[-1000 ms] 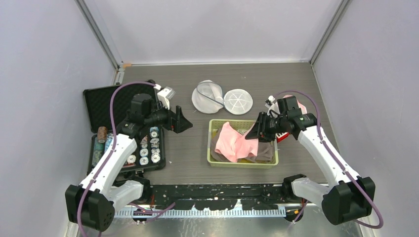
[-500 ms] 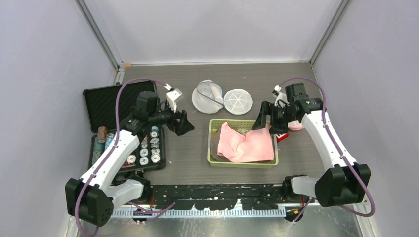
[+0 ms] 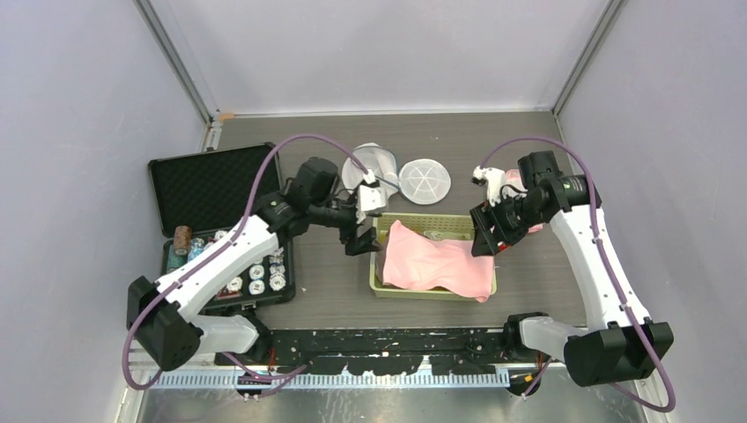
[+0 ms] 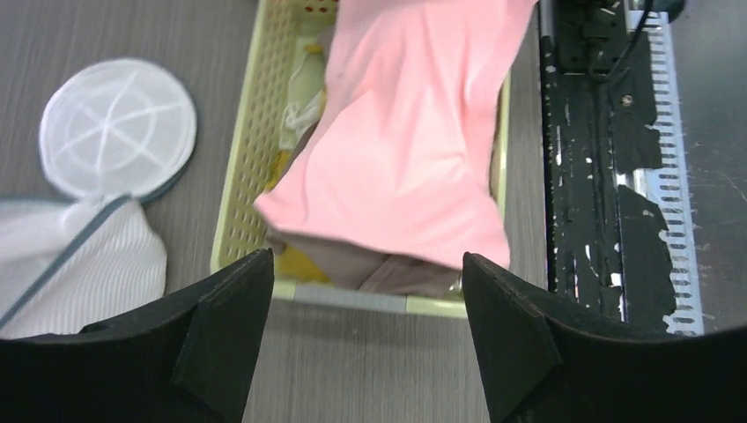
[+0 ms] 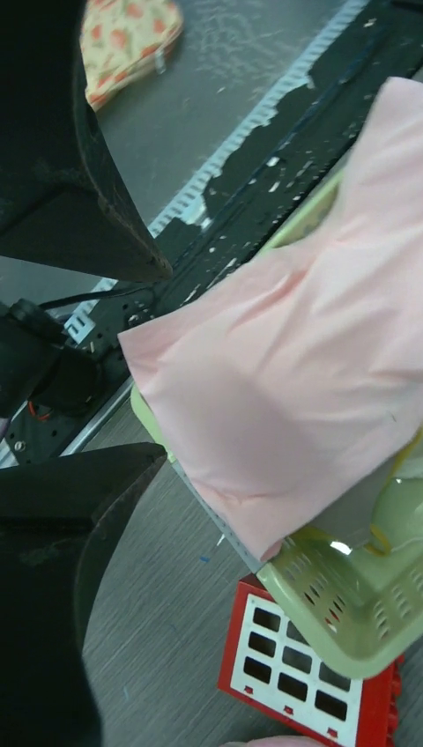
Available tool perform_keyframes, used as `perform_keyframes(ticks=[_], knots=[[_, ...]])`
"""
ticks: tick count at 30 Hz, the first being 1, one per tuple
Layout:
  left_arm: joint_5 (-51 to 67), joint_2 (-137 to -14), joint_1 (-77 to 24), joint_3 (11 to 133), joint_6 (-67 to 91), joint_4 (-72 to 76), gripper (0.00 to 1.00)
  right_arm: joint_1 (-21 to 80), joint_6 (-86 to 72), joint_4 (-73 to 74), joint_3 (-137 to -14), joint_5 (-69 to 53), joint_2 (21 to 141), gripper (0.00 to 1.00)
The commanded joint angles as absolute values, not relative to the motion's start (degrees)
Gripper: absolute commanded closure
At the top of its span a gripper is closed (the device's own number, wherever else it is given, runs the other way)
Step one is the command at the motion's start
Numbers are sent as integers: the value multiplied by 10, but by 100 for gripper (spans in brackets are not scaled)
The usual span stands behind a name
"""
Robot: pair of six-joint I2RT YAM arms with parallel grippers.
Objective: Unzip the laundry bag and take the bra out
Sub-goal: Place the bra in the bin.
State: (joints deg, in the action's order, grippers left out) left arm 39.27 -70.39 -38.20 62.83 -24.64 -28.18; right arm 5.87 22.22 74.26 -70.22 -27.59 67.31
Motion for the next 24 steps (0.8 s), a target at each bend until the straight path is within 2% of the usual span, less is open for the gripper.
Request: perform_keyframes(ticks=[1, 9, 18, 24], knots=[[417, -759, -430, 680, -338, -303, 21, 59, 396, 807, -689, -314, 664, 31], [416, -823, -465, 677, -412, -291, 25, 60, 413, 777, -639, -324, 717, 39], [344, -889, -497, 674, -457, -311, 25, 70, 423, 703, -600, -287, 778, 40], [303, -885, -497, 631, -493, -308, 25, 86, 418, 645, -609, -267, 840, 42]])
